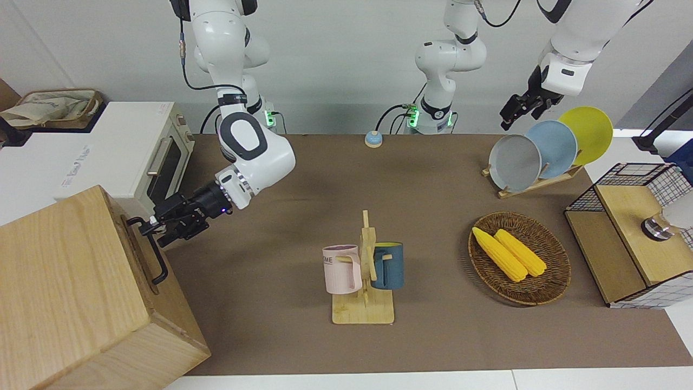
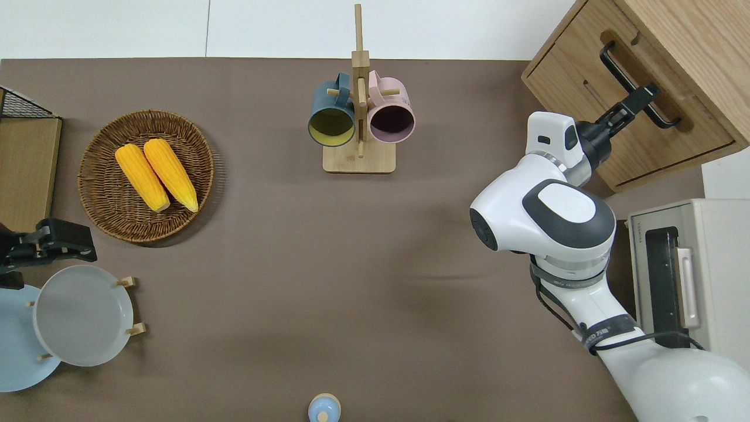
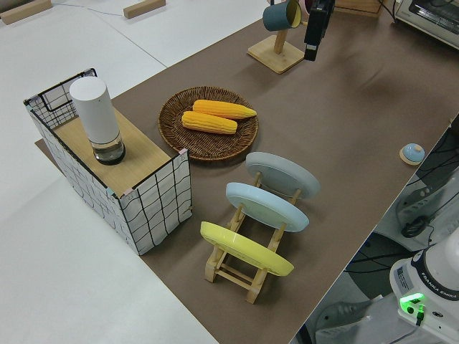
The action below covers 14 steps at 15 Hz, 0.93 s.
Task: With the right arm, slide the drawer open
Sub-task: 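Pull the drawer handle toward the robot with the right gripper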
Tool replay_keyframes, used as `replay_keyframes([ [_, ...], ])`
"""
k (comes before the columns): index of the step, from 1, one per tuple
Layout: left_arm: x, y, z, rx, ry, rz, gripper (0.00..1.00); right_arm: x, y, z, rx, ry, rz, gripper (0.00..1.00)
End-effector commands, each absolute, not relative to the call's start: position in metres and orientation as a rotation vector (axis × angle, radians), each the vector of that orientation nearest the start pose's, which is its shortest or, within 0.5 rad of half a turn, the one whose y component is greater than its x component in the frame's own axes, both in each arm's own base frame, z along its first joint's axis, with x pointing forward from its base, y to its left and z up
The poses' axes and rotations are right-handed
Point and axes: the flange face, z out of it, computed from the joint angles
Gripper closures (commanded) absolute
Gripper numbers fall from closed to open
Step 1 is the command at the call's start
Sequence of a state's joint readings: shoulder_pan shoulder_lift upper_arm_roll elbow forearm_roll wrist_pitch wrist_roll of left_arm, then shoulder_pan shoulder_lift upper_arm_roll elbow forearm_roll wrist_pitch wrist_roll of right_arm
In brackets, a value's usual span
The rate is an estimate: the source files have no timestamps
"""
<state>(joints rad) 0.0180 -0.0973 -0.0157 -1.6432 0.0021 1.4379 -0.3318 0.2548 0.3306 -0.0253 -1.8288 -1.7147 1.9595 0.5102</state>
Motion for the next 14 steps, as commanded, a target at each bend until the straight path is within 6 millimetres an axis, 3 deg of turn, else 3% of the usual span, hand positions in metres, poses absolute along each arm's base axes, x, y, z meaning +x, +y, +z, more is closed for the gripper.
replay_keyframes([
  [1,0.506,0.001,0.636,-3.081,-0.505,0.156,0.01,0.658,0.084,0.399,1.561,0.600,0.467,0.579],
  [6,0.506,0.001,0.636,-3.081,-0.505,0.156,0.01,0.662,0.074,0.400,1.536,0.612,0.467,0.620],
  [7,0.506,0.001,0.636,-3.081,-0.505,0.156,0.01,0.662,0.076,0.400,1.542,0.608,0.468,0.670],
  [9,0.506,0.001,0.636,-3.081,-0.505,0.156,0.01,0.660,0.086,0.400,1.543,0.609,0.472,0.932],
  [10,0.506,0.001,0.636,-3.081,-0.505,0.156,0.01,0.659,0.091,0.399,1.556,0.607,0.473,0.999],
  [14,0.506,0.001,0.636,-3.081,-0.505,0.156,0.01,0.648,0.118,0.401,1.599,0.568,0.433,1.000],
])
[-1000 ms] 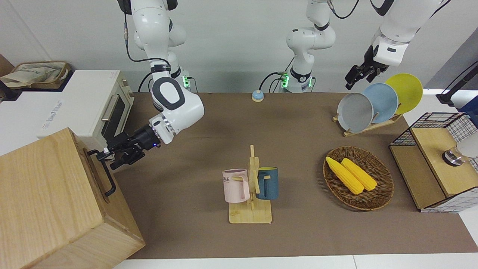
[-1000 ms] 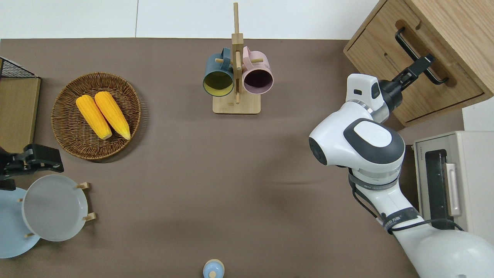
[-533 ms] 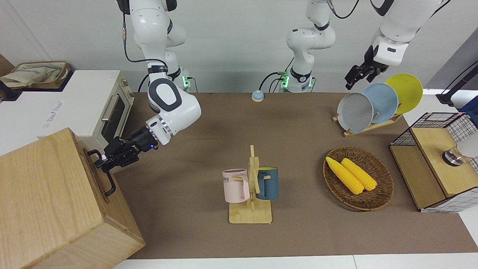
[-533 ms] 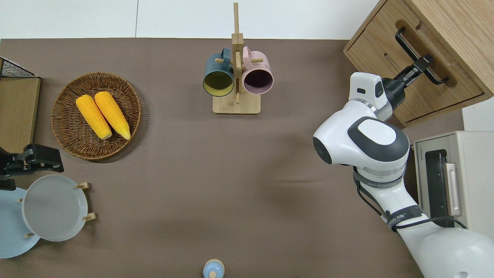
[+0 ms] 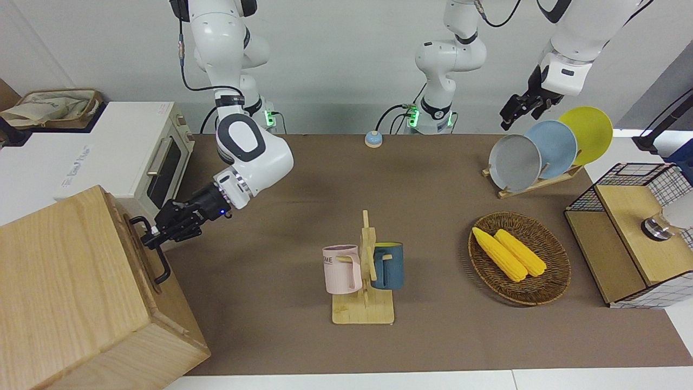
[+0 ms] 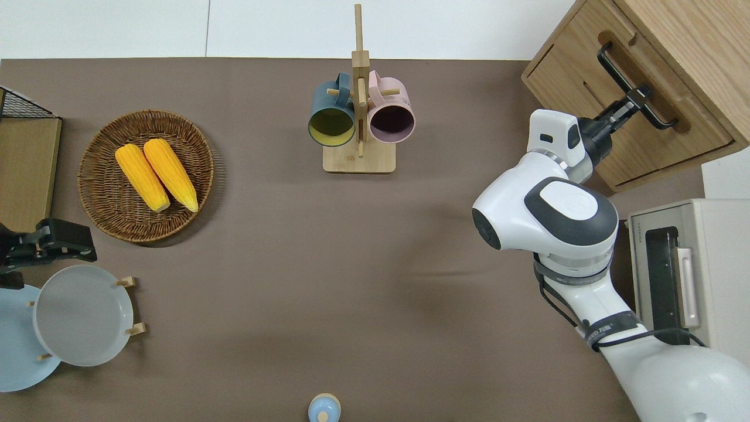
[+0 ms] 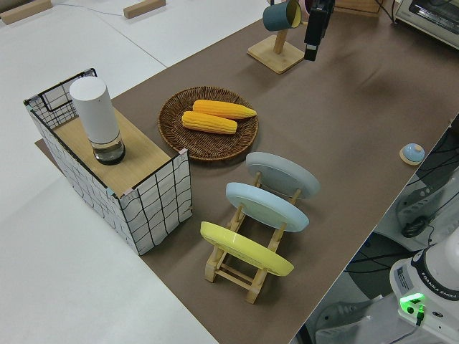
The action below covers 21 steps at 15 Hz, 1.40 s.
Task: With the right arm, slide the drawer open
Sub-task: 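Pull the drawer handle toward the robot with the right gripper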
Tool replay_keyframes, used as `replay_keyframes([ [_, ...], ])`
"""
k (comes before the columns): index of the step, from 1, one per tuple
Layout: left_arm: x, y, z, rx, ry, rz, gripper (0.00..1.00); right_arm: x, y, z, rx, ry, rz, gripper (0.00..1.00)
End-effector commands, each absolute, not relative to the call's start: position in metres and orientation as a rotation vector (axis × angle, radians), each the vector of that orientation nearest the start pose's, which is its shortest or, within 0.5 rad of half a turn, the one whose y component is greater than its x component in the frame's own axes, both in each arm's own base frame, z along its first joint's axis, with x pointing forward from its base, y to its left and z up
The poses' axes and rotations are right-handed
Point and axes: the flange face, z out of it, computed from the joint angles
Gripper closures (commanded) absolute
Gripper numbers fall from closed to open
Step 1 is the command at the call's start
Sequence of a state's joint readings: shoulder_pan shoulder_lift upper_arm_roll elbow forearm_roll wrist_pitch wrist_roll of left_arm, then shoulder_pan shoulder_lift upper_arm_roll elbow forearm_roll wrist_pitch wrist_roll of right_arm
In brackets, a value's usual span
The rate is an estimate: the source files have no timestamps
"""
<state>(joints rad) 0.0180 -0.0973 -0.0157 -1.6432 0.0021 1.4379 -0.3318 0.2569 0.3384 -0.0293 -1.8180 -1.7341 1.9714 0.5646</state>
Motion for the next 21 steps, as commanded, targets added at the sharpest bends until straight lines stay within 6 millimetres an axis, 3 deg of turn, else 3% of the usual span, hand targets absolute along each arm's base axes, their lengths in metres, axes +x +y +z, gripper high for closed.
replay_keyframes([
  [1,0.506,0.001,0.636,-3.081,-0.505,0.156,0.01,0.644,0.127,0.402,1.610,0.556,0.413,1.000],
  [7,0.506,0.001,0.636,-3.081,-0.505,0.156,0.01,0.606,0.198,0.404,1.696,0.495,0.337,1.000],
  [11,0.506,0.001,0.636,-3.081,-0.505,0.156,0.01,0.587,0.225,0.407,1.709,0.487,0.298,1.000],
  [12,0.506,0.001,0.636,-3.081,-0.505,0.156,0.01,0.583,0.234,0.413,1.714,0.483,0.291,1.000],
  [13,0.506,0.001,0.636,-3.081,-0.505,0.156,0.01,0.585,0.246,0.438,1.739,0.439,0.323,1.000],
  [21,0.506,0.001,0.636,-3.081,-0.505,0.156,0.01,0.554,0.285,0.445,1.764,0.451,0.261,1.000],
])
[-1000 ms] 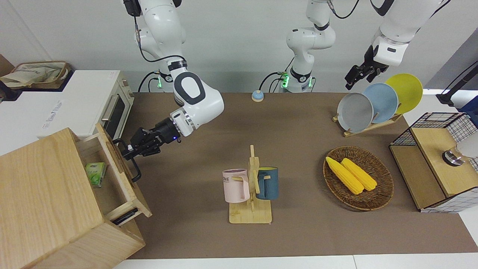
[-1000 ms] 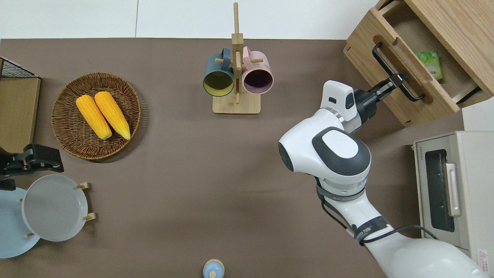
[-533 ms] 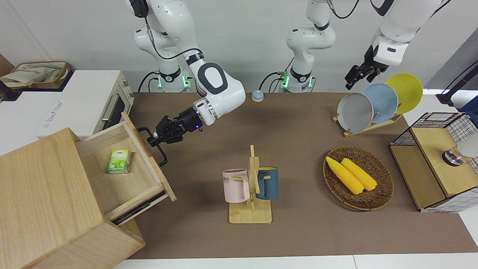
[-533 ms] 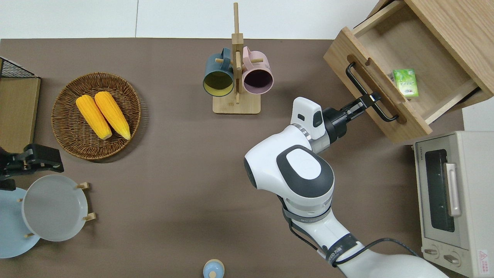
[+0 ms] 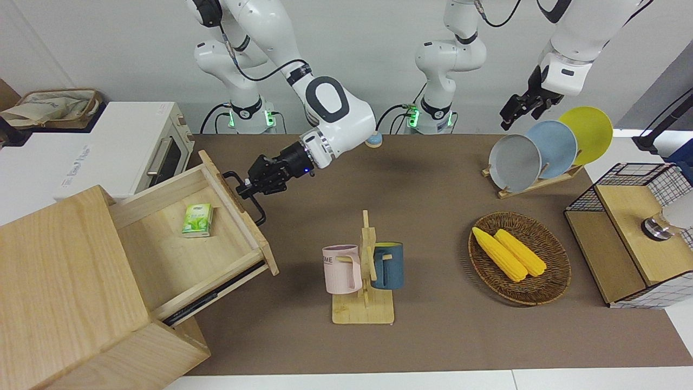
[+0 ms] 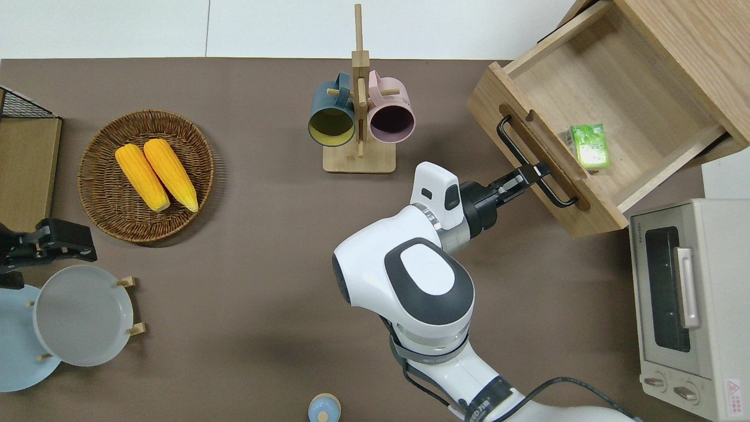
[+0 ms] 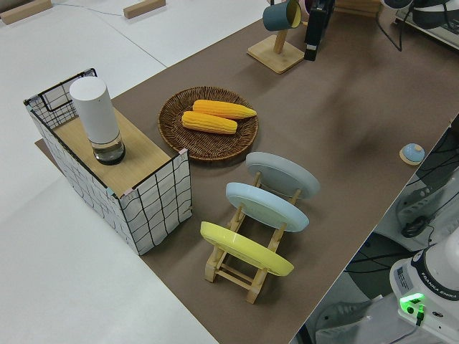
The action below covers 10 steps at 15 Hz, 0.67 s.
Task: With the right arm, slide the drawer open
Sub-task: 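Pull the drawer handle toward the robot with the right gripper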
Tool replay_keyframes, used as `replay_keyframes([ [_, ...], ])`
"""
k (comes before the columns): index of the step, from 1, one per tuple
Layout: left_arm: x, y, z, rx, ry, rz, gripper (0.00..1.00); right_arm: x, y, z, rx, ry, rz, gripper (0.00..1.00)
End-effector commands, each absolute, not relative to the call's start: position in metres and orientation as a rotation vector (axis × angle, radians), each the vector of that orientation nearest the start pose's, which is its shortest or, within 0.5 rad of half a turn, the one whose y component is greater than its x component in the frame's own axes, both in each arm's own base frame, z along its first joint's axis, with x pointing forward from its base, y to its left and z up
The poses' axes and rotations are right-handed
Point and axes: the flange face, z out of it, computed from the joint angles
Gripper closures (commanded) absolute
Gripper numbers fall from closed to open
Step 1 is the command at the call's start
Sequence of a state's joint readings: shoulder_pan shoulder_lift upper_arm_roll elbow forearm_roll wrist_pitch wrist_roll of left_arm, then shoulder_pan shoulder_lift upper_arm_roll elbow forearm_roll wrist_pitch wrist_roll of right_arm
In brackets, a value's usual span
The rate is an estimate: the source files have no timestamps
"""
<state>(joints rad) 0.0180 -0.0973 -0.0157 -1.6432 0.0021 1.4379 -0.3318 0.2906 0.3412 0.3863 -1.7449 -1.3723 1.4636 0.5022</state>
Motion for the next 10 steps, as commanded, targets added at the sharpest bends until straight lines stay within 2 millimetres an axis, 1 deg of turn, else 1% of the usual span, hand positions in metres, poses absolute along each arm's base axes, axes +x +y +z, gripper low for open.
replay_keyframes([
  [1,0.506,0.001,0.636,-3.081,-0.505,0.156,0.01,0.550,0.288,0.444,1.772,0.451,0.250,1.000],
  [2,0.506,0.001,0.636,-3.081,-0.505,0.156,0.01,0.549,0.287,0.443,1.774,0.446,0.240,1.000],
  [4,0.506,0.001,0.636,-3.081,-0.505,0.156,0.01,0.543,0.294,0.443,1.777,0.449,0.233,1.000],
  [5,0.506,0.001,0.636,-3.081,-0.505,0.156,0.01,0.543,0.296,0.447,1.789,0.442,0.233,1.000],
  [10,0.506,0.001,0.636,-3.081,-0.505,0.156,0.01,0.536,0.304,0.450,1.802,0.436,0.224,1.000],
])
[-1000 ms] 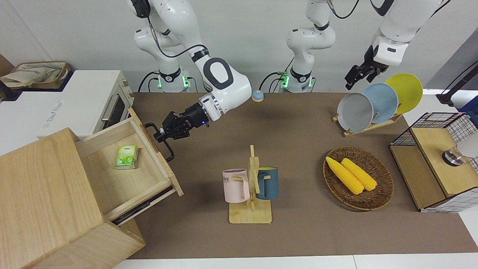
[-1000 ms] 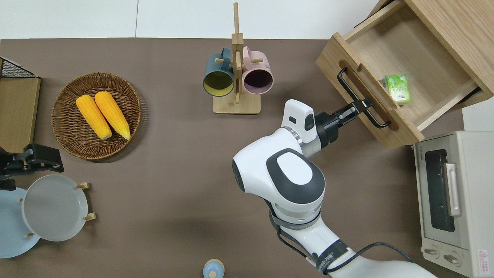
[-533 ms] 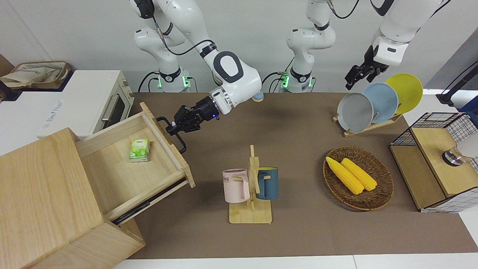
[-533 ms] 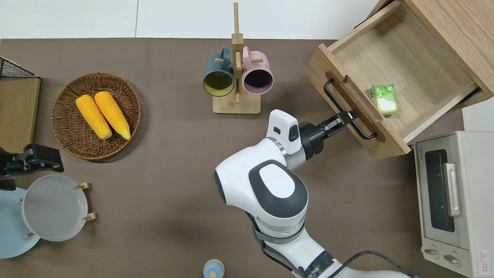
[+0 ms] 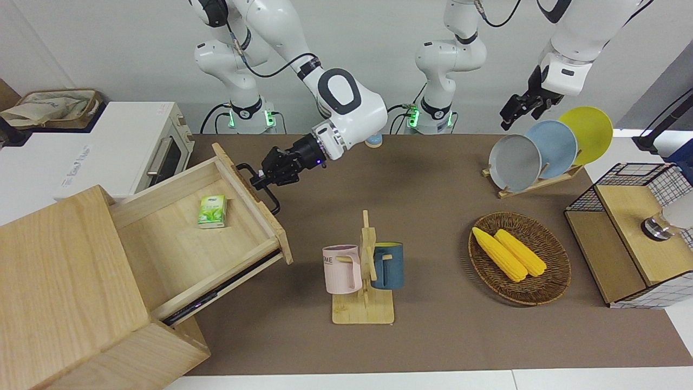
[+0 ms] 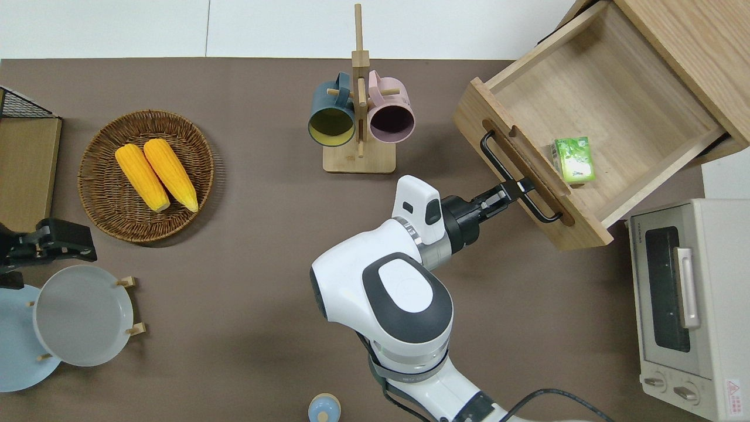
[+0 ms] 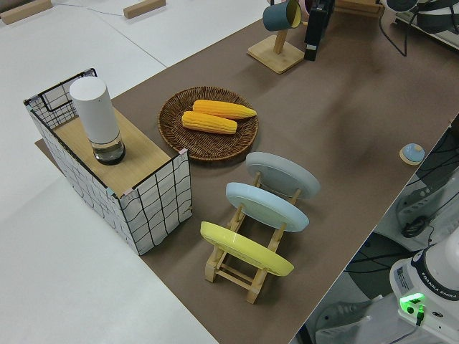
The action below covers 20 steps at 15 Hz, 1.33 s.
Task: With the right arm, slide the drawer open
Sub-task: 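Pull the drawer handle toward the robot with the right gripper, then open the right gripper and release the drawer handle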
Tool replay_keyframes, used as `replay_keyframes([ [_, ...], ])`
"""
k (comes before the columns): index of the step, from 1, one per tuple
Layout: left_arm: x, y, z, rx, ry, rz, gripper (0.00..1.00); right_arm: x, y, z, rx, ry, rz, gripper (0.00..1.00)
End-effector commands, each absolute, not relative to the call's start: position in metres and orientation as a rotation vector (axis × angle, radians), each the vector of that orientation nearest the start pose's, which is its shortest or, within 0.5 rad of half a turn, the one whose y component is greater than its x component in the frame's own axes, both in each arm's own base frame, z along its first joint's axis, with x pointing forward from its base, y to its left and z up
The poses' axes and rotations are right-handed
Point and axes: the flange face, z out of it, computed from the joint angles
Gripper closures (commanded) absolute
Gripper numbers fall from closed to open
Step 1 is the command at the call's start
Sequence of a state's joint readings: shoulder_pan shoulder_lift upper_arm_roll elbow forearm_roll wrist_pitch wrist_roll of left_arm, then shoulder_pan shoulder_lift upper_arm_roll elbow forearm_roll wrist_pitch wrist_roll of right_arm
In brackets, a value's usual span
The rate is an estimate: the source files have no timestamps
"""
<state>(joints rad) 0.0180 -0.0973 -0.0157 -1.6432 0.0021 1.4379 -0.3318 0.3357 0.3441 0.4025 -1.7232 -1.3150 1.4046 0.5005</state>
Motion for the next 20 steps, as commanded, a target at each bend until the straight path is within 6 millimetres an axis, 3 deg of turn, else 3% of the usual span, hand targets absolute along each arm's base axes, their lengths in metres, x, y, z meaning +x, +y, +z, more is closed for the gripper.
replay_keyframes([
  [1,0.5064,0.0011,0.6360,-3.081,-0.505,0.156,0.01,0.5320,0.3096,0.4489,1.805,0.446,0.227,1.000],
  [7,0.5059,0.0002,0.6368,-3.081,-0.503,0.154,0.01,0.5300,0.3101,0.4489,1.809,0.435,0.220,1.000],
  [8,0.5064,0.0011,0.6360,-3.081,-0.505,0.156,0.01,0.5309,0.3093,0.4495,1.805,0.434,0.223,0.955],
  [10,0.5064,0.0011,0.6360,-3.081,-0.505,0.156,0.01,0.5322,0.3081,0.4498,1.801,0.431,0.226,0.649],
  [13,0.5064,0.0011,0.6360,-3.081,-0.505,0.156,0.01,0.5337,0.3072,0.4502,1.797,0.432,0.232,0.032],
  [20,0.5066,0.0011,0.6361,-3.081,-0.505,0.154,0.01,0.5294,0.3094,0.4486,1.812,0.426,0.216,0.011],
])
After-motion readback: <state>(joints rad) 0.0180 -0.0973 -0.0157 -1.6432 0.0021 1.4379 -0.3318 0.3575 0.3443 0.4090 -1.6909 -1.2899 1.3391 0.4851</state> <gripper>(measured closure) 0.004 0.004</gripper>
